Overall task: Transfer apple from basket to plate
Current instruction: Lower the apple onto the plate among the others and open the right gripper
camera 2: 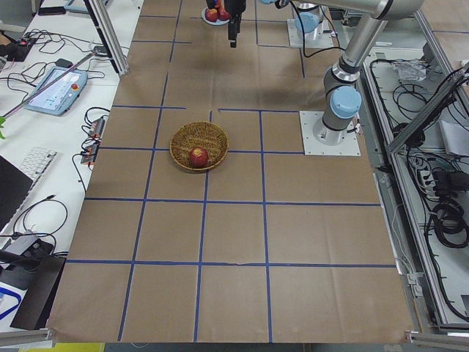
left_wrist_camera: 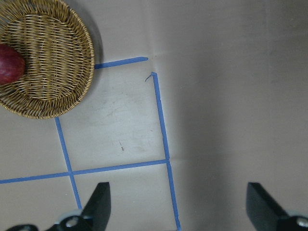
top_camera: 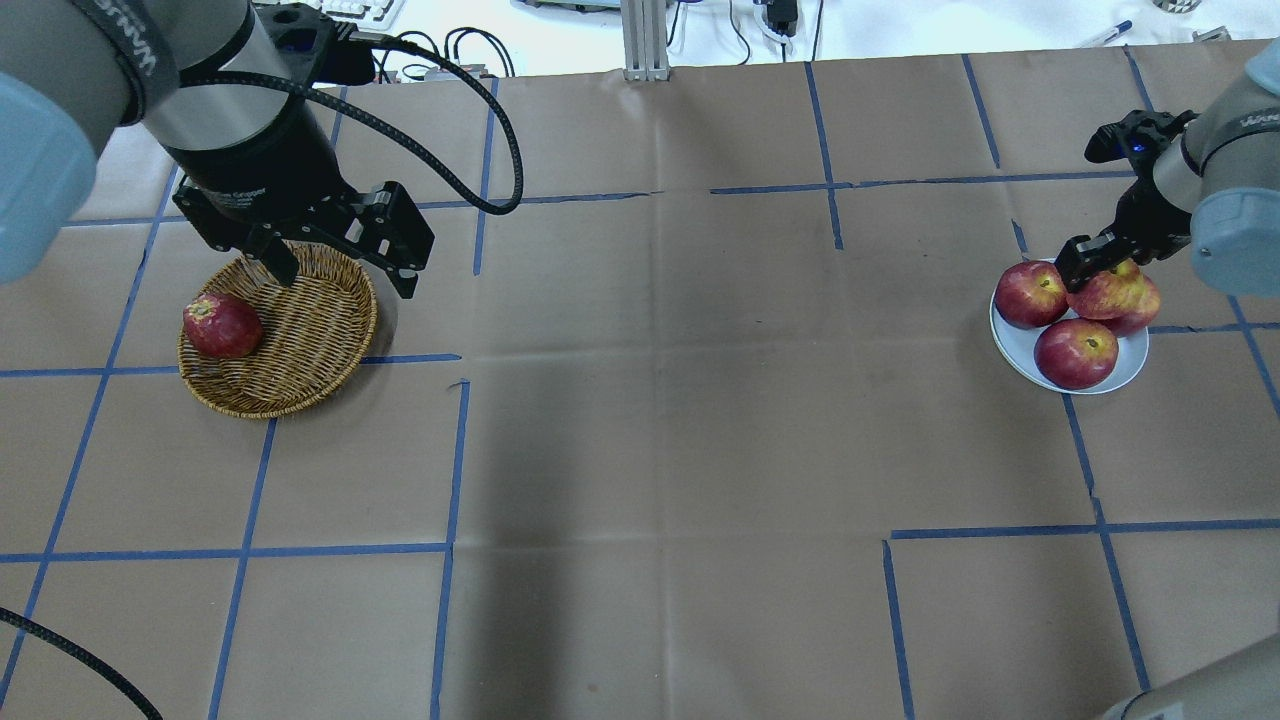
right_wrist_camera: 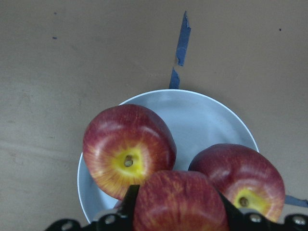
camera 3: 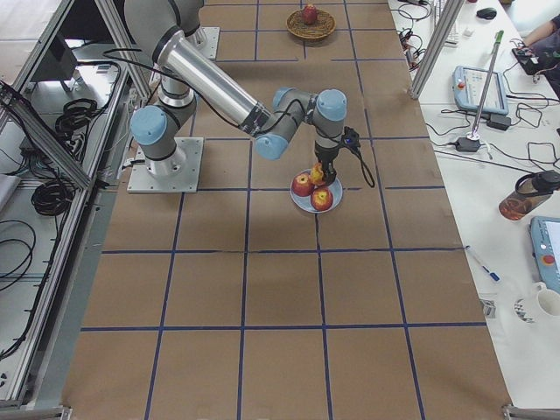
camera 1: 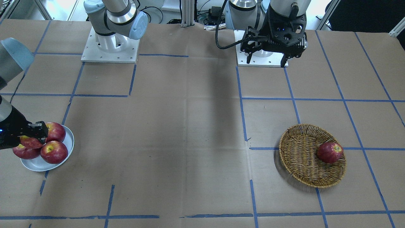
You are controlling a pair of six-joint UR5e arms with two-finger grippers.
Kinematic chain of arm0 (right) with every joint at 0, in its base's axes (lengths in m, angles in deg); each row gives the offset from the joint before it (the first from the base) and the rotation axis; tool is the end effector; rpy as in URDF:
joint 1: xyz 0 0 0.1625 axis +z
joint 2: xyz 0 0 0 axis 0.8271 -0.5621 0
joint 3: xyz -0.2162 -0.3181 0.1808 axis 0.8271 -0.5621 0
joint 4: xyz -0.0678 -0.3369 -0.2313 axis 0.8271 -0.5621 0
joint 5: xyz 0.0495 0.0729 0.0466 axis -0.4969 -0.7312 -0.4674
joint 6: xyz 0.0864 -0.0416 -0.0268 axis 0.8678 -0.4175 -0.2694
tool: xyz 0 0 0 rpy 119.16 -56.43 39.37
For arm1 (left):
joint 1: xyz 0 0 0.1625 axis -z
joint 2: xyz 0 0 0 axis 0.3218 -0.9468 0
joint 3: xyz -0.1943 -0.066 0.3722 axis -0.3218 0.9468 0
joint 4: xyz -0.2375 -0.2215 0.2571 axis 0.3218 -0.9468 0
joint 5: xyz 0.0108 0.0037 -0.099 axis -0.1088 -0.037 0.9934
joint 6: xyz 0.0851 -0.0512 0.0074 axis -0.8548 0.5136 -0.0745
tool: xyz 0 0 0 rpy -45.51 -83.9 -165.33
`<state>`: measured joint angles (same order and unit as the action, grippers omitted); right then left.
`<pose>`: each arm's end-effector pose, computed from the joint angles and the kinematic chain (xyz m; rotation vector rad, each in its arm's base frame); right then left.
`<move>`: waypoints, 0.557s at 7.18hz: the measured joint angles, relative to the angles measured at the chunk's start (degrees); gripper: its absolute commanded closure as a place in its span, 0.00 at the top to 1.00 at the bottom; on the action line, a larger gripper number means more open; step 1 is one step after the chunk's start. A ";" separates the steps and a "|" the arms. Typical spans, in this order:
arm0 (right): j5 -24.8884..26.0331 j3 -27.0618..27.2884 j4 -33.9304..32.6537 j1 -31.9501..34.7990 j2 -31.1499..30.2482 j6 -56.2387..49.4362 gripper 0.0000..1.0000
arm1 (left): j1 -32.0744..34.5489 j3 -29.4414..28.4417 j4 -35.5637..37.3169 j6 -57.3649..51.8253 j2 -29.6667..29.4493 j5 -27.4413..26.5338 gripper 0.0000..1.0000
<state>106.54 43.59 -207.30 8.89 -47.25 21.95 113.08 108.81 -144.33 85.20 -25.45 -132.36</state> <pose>-0.1188 -0.5678 0.2630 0.3245 -3.1134 0.0893 -0.1641 -0.4506 0.5165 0.2293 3.0986 0.0540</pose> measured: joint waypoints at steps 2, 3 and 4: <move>0.01 -0.20 -0.89 -0.01 0.33 0.06 1.00 | 0.00 0.02 0.00 0.00 0.00 0.00 0.99; 0.06 -0.51 -1.09 -0.01 0.14 0.20 1.00 | 0.00 0.03 0.00 -0.02 0.00 0.00 0.99; 0.02 -1.28 -1.01 0.01 -0.42 0.38 1.00 | 0.00 0.03 0.00 -0.06 0.00 0.00 0.99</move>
<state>106.56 42.32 -208.32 8.90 -47.67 22.34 113.08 108.84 -144.33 85.14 -25.45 -132.35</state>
